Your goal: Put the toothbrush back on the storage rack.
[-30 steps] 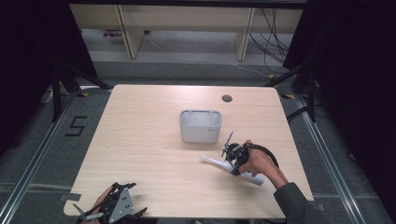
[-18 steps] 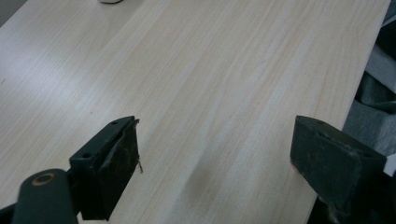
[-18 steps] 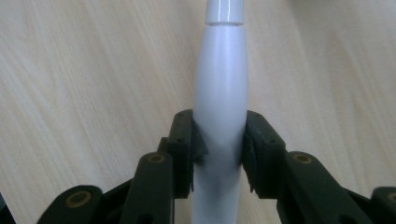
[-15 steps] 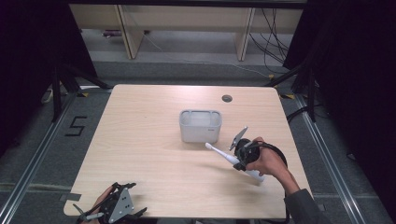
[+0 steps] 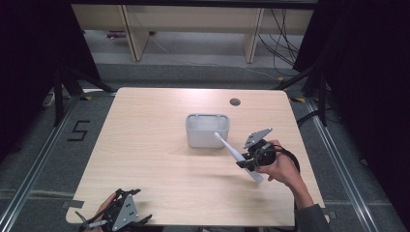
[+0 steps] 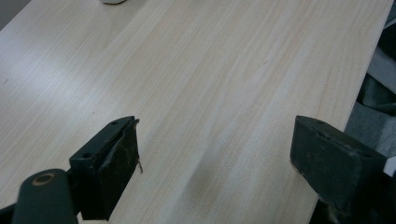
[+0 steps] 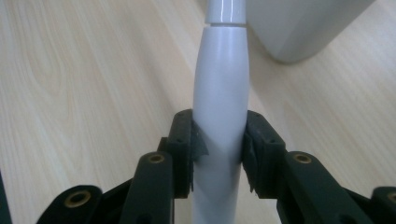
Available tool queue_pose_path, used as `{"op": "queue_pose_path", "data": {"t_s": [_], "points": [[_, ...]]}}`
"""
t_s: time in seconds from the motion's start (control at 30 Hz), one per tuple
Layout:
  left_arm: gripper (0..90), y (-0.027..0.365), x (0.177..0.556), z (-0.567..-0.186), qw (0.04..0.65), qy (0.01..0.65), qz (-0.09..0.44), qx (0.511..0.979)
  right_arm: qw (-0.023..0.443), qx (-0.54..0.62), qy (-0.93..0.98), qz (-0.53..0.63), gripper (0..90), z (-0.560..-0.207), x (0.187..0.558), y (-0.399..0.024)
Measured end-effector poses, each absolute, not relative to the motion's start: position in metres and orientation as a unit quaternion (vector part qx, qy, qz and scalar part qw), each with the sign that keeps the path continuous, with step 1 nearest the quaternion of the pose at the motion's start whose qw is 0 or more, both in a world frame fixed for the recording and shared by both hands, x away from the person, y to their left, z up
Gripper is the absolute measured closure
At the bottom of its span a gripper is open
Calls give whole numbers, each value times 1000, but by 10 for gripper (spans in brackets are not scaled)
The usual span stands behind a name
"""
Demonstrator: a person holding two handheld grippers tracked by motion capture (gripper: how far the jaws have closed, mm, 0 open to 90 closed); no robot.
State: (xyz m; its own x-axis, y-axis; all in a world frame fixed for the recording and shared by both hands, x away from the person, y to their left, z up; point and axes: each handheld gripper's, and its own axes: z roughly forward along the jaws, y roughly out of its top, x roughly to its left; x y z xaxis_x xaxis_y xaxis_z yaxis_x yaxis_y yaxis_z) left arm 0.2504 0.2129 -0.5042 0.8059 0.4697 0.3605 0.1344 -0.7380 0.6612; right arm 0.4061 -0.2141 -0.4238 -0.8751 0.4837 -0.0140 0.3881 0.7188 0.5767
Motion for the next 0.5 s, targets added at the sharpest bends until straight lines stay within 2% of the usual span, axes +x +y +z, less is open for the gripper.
{"op": "queue_pose_path", "data": {"t_s": [0.5], "points": [[150, 212, 250, -504, 326, 168, 260, 893, 149, 257, 862, 410, 671, -415, 411, -222]]}}
